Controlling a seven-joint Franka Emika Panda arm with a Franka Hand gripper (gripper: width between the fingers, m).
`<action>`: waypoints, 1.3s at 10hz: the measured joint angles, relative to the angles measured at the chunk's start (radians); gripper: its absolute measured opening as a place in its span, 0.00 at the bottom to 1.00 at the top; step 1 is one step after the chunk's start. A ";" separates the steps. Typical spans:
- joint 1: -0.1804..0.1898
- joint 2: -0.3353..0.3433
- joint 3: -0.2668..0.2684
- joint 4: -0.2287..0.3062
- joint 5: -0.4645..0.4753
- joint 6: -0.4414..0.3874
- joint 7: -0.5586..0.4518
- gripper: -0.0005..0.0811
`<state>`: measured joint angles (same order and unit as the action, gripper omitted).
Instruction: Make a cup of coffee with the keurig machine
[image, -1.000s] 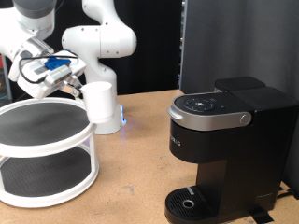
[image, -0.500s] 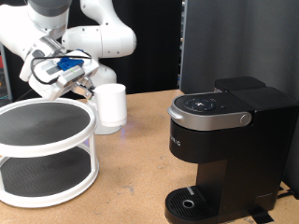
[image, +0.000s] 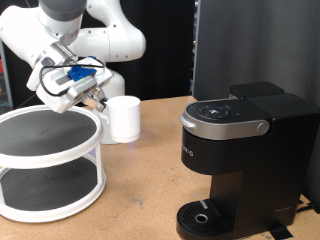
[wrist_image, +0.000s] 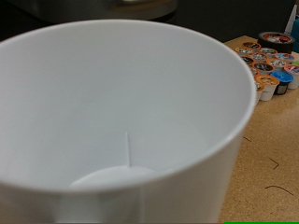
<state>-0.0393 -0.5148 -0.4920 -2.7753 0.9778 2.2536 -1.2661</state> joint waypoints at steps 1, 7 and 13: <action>0.000 0.000 -0.002 0.000 0.000 -0.010 -0.001 0.09; 0.024 0.033 0.012 -0.025 0.047 0.046 -0.055 0.09; 0.130 0.183 0.036 -0.025 0.257 0.153 -0.231 0.09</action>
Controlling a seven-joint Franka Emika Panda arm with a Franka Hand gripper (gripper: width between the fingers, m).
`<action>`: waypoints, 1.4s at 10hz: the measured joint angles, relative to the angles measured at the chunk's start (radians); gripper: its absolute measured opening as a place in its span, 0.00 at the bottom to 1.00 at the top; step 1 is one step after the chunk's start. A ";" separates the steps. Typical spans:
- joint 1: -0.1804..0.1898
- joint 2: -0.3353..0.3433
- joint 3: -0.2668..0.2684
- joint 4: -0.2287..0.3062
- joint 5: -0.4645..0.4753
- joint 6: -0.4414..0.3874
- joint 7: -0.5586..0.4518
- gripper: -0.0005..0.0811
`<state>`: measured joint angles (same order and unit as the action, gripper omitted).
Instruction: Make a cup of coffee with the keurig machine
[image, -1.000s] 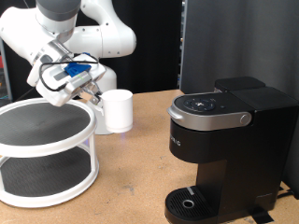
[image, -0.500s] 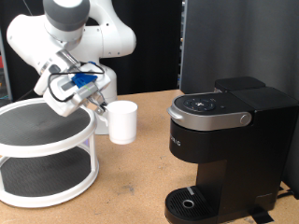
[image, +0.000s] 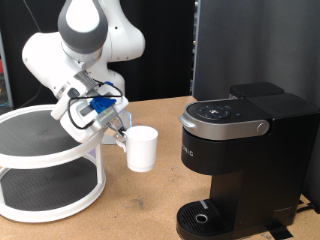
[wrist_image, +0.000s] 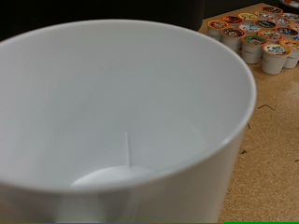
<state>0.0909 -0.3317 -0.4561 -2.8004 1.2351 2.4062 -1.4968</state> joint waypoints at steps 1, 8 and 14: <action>0.012 0.025 0.001 0.001 0.036 0.003 -0.033 0.09; 0.046 0.162 0.031 0.016 0.207 0.016 -0.168 0.09; 0.051 0.216 0.086 0.040 0.327 0.037 -0.211 0.09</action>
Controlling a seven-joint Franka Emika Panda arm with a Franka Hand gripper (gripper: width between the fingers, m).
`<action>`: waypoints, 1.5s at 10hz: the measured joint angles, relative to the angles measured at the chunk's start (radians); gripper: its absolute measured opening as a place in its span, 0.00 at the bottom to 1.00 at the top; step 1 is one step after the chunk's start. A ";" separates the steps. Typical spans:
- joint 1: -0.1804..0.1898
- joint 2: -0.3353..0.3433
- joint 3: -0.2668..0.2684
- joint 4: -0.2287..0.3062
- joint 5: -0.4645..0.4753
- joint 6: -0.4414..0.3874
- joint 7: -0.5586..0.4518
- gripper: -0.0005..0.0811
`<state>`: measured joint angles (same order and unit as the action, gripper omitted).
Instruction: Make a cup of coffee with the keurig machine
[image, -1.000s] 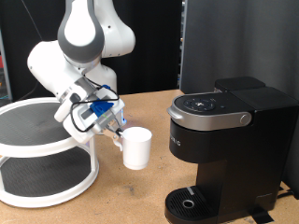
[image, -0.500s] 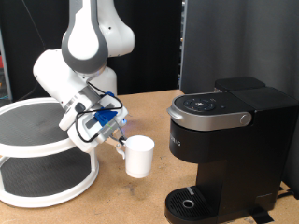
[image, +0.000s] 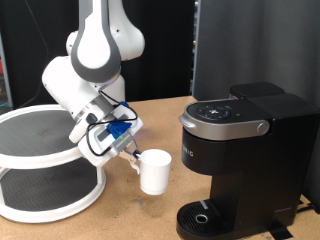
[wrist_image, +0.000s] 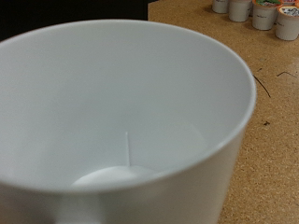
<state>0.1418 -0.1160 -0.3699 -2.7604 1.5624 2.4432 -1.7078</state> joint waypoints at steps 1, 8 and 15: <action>0.001 0.010 0.010 0.007 0.017 0.001 -0.004 0.09; 0.003 0.107 0.090 0.077 0.174 0.013 -0.072 0.09; 0.004 0.182 0.156 0.151 0.265 0.018 -0.089 0.09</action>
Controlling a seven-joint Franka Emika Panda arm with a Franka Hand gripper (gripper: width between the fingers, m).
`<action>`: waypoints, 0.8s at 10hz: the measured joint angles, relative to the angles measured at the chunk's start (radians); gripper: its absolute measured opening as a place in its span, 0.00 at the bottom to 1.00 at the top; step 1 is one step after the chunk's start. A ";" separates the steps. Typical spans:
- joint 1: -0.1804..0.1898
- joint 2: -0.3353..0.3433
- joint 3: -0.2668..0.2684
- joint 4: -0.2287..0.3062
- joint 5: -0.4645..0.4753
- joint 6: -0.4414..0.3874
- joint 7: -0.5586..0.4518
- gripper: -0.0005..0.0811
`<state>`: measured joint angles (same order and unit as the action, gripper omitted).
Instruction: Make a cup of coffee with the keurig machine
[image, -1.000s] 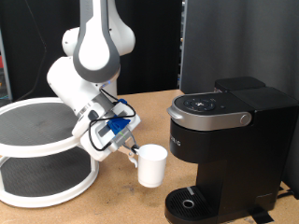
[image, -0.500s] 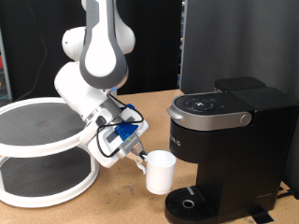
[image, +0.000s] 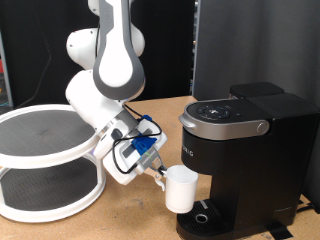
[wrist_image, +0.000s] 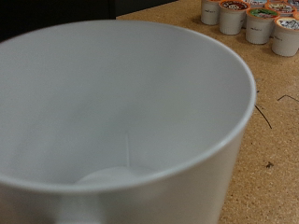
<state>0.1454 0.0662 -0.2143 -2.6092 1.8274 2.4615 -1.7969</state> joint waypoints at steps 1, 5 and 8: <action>0.000 0.009 0.008 0.008 0.015 0.000 -0.008 0.09; 0.000 0.037 0.039 0.032 0.055 0.015 -0.032 0.09; 0.000 0.069 0.059 0.050 0.105 0.022 -0.076 0.09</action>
<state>0.1457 0.1356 -0.1556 -2.5592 1.9324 2.4831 -1.8726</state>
